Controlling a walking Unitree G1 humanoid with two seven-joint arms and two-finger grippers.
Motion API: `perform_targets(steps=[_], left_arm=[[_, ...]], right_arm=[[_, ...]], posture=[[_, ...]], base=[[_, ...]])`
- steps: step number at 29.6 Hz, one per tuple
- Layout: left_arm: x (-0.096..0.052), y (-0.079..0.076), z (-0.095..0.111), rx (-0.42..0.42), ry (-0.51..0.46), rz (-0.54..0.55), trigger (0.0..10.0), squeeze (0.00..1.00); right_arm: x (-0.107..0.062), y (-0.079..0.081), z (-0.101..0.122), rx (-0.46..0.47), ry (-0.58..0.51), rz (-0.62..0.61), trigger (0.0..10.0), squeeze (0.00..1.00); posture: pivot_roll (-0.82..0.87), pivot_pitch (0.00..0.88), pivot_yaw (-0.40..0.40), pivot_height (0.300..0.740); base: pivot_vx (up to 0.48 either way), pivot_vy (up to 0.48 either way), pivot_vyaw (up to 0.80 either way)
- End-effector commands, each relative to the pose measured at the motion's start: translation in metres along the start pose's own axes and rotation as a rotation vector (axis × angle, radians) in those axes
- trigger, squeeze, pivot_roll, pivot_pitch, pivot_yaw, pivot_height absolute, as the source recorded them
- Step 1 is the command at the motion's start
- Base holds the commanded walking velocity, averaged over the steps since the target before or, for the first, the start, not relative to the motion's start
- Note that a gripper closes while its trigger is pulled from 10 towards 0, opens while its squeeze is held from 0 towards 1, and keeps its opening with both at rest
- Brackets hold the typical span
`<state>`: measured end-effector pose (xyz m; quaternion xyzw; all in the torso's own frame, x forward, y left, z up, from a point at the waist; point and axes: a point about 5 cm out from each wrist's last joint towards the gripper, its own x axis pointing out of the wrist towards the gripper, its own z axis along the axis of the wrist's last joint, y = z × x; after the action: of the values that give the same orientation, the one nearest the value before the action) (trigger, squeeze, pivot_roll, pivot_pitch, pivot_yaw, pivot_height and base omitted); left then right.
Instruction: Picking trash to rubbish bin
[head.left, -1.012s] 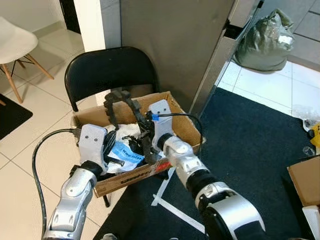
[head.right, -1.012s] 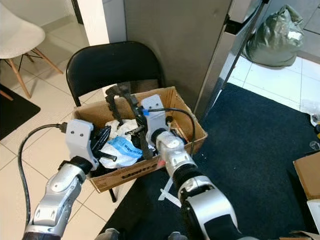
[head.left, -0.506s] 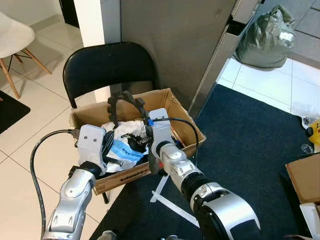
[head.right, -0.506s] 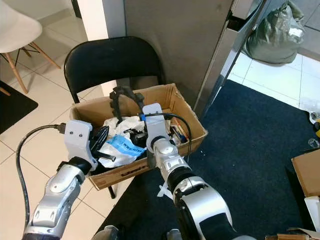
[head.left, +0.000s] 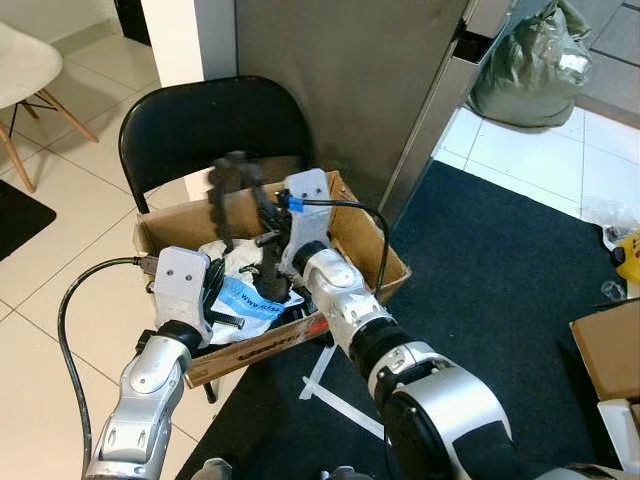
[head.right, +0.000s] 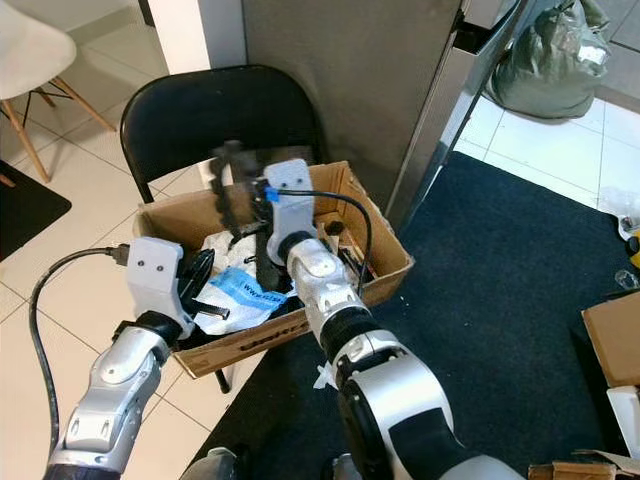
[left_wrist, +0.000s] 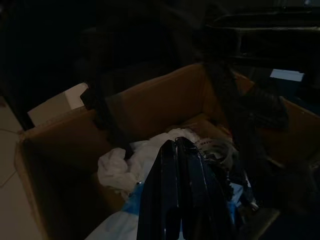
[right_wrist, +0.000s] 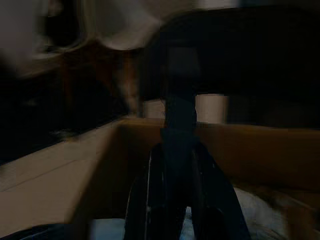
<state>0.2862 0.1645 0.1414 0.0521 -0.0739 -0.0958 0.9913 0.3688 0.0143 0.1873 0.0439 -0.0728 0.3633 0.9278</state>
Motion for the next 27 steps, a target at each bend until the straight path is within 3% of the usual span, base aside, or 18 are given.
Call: perform_targets(steps=[1, 5, 12, 13, 14, 15, 19, 22, 23, 27], left_arm=[[-0.001, -0.001, -0.004, 0.002, 0.017, 0.002, 10.0, 0.0], [0.001, -0.001, -0.004, 0.003, 0.015, 0.006, 10.0, 0.0], [0.002, 0.0, -0.003, 0.002, 0.013, 0.011, 10.0, 0.0], [0.002, 0.0, -0.003, 0.002, 0.013, 0.012, 10.0, 0.0], [0.002, 0.0, -0.003, 0.002, 0.013, 0.012, 10.0, 0.0], [0.002, 0.0, -0.003, 0.001, 0.012, 0.012, 10.0, 0.0], [0.004, -0.001, -0.003, -0.002, 0.009, 0.013, 10.0, 0.0], [0.004, -0.001, -0.003, -0.003, 0.008, 0.013, 10.0, 0.0], [0.004, 0.0, -0.003, -0.003, 0.008, 0.014, 10.0, 0.0], [0.004, 0.001, -0.002, -0.004, 0.007, 0.018, 10.0, 0.0]], right_arm=[[0.013, 0.071, -0.009, 0.115, -0.03, 0.191, 10.0, 0.0], [0.01, 0.079, -0.011, 0.028, -0.044, 0.27, 10.0, 0.0], [0.008, 0.068, -0.012, 0.056, -0.036, 0.261, 10.0, 0.0], [0.009, 0.066, -0.011, 0.081, -0.036, 0.268, 10.0, 0.54], [0.009, 0.066, -0.011, 0.081, -0.036, 0.268, 10.0, 0.54], [0.009, 0.064, -0.009, 0.107, -0.042, 0.268, 10.0, 1.0], [0.011, 0.057, -0.006, 0.109, -0.04, 0.206, 10.0, 1.0], [0.013, 0.041, -0.006, 0.043, 0.004, 0.003, 10.0, 0.98], [0.013, 0.034, -0.003, 0.028, -0.003, -0.056, 10.0, 0.0], [0.011, 0.014, 0.003, 0.029, -0.017, -0.223, 10.0, 0.0]], posture=[[0.04, 0.241, -0.091, 0.74], [0.05, 0.24, -0.092, 0.74], [0.04, 0.236, -0.091, 0.74], [0.04, 0.236, -0.092, 0.74], [0.04, 0.236, -0.092, 0.74], [0.04, 0.236, -0.092, 0.74], [0.04, 0.234, -0.093, 0.74], [0.04, 0.233, -0.094, 0.74], [0.04, 0.233, -0.094, 0.74], [0.04, 0.233, -0.094, 0.74]], base=[[0.0, 0.0, 0.0], [0.0, 0.0, 0.0], [0.0, 0.0, 0.0], [0.0, 0.0, 0.0], [0.0, 0.0, 0.0], [0.0, 0.0, 0.0], [0.0, 0.0, 0.0], [0.0, 0.0, 0.0], [0.0, 0.0, 0.0], [0.0, 0.0, 0.0]])
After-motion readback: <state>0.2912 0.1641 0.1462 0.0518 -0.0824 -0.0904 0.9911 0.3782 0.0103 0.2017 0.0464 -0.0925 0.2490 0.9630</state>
